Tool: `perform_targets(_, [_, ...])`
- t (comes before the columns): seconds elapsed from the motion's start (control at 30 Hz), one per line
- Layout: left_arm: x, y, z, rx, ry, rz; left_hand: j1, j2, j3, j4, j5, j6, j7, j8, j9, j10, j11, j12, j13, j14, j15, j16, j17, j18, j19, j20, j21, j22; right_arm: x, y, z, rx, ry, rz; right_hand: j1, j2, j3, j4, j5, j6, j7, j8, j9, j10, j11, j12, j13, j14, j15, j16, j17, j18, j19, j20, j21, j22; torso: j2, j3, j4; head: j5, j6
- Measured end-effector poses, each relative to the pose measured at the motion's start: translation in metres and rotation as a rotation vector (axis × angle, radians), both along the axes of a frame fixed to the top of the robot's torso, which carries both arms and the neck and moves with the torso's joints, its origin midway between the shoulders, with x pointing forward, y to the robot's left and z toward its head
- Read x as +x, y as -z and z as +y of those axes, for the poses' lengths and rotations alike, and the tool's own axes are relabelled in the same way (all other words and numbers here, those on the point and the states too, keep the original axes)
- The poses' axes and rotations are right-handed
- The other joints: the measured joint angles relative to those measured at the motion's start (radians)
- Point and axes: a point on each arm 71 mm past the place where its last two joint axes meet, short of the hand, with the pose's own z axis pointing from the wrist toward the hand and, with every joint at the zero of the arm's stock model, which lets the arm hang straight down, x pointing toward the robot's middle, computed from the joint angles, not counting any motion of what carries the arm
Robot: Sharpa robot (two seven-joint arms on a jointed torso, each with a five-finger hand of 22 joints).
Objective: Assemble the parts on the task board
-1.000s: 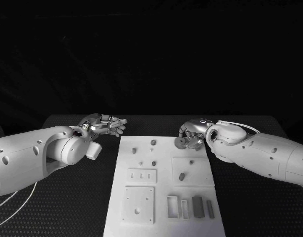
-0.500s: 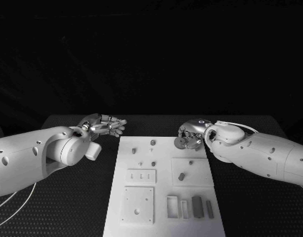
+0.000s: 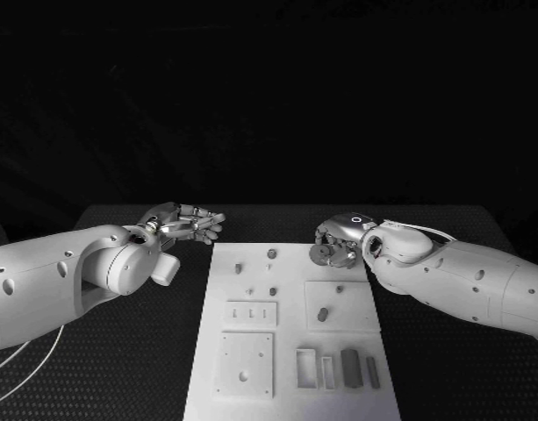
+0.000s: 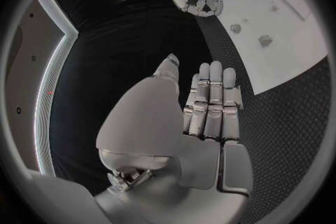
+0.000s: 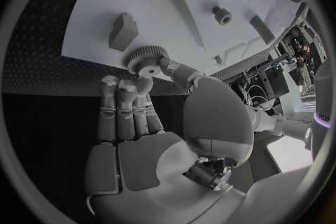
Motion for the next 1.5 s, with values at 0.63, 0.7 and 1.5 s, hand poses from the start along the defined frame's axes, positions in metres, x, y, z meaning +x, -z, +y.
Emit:
perform_targets(0.63, [0.000,0.000,0.001,0.001,-0.001,0.000,0.001,0.001,0.000,0.000,0.000,0.000,0.000,0.000,0.001,0.000,0.000,0.000,0.001,0.000,0.000,-0.004,0.001,0.000,-0.004,0.003,0.000,0.000,-0.003,0.002,-0.001,-0.003,-0.006,-0.012,0.039,0.049,0.095,0.003,-0.001,0.000,0.000,0.023,0.021,0.000,0.000,0.006,-0.020,0.005,-0.001,0.006,-0.008,-0.004,0.013,-0.010,0.004,0.000,-0.001,-0.0013,-0.0001,-0.004,0.000])
perform_targets(0.7, [0.000,0.000,0.001,0.001,-0.001,0.000,0.001,0.001,0.000,0.000,0.000,0.000,0.000,0.000,0.001,0.000,0.000,0.000,0.001,0.000,0.000,-0.004,0.001,0.000,-0.004,0.003,0.000,0.000,-0.004,0.002,-0.001,-0.002,-0.007,-0.013,0.043,0.053,0.102,-0.003,-0.001,0.000,0.000,0.023,0.021,-0.002,-0.002,0.006,-0.021,0.005,-0.001,0.006,-0.008,-0.005,0.016,-0.013,0.004,0.000,-0.001,-0.0013,-0.0002,-0.004,0.000])
perform_targets(1.5, [0.000,0.000,0.000,0.002,0.000,0.001,0.001,0.001,0.000,0.000,0.000,0.000,0.000,0.000,0.003,0.000,0.000,0.000,0.001,0.000,0.000,-0.004,0.000,-0.001,-0.004,0.003,0.000,0.000,-0.016,-0.008,0.018,-0.001,-0.059,-0.037,0.047,0.056,0.120,-0.015,-0.004,0.000,0.000,0.037,0.029,0.002,-0.013,0.006,-0.029,0.022,-0.005,0.012,-0.009,-0.006,0.029,-0.022,0.013,-0.001,-0.001,-0.0013,0.0005,-0.002,0.015])
